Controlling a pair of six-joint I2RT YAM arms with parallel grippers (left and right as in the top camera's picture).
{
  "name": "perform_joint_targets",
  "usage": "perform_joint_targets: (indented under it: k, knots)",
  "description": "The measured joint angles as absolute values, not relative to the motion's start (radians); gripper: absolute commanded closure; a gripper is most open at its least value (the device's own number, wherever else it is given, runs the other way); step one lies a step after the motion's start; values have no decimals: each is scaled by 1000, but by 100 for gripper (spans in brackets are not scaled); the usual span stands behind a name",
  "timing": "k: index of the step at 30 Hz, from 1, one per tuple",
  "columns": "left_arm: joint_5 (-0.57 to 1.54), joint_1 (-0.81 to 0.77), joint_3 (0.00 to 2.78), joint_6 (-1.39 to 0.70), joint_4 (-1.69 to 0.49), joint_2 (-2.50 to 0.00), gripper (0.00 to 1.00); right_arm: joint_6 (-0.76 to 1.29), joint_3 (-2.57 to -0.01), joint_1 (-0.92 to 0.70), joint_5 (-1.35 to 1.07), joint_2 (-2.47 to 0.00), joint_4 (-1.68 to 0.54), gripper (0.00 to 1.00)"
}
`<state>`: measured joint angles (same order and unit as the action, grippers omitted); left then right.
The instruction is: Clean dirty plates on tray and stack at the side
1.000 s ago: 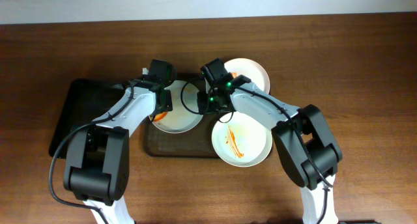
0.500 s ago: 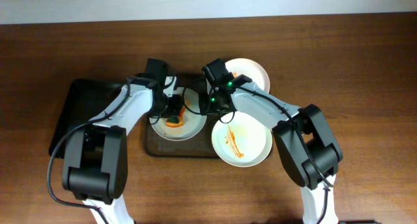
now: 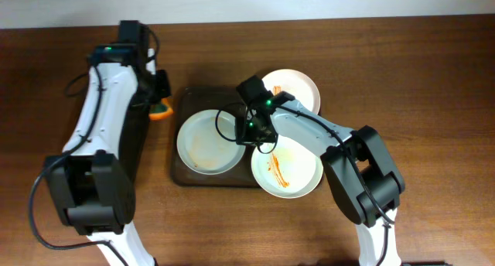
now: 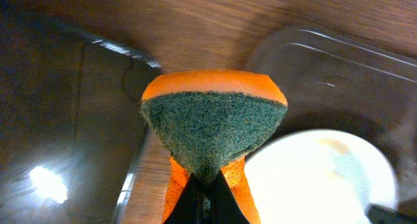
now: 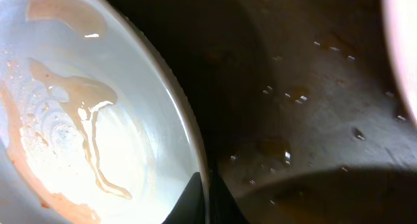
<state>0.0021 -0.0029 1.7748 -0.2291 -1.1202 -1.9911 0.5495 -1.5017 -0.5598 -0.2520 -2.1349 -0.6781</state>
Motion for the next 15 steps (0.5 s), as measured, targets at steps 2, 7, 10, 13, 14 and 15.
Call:
perform_joint_targets:
  k: [2,7,10,13,14,15]
  knots:
    - [-1,59,1775,-229,-1135,-1991,100,518,-1536,-559,-166,-2114,-769,96]
    - [-1,133,1775,-229,-1137,-1991,100,433,-1657,-625,319,-2012,-891,96]
    - [-1,132,1775,-229,-1134,-1991,100,418,-1657,-756,617,-2012,-886,96]
    - [-1,132,1775,-229,-1133,-1991,100,411,-1657,-907,992,-2012,-882,96]
    - [-1,132,1775,-229,-1132,-1991,100,411,-1657,-944,1084,-2013,-883,96]
    - [-1,132,1775,-229,-1133,-1991,100,411,-1657,-972,1164,-2013,-883,96]
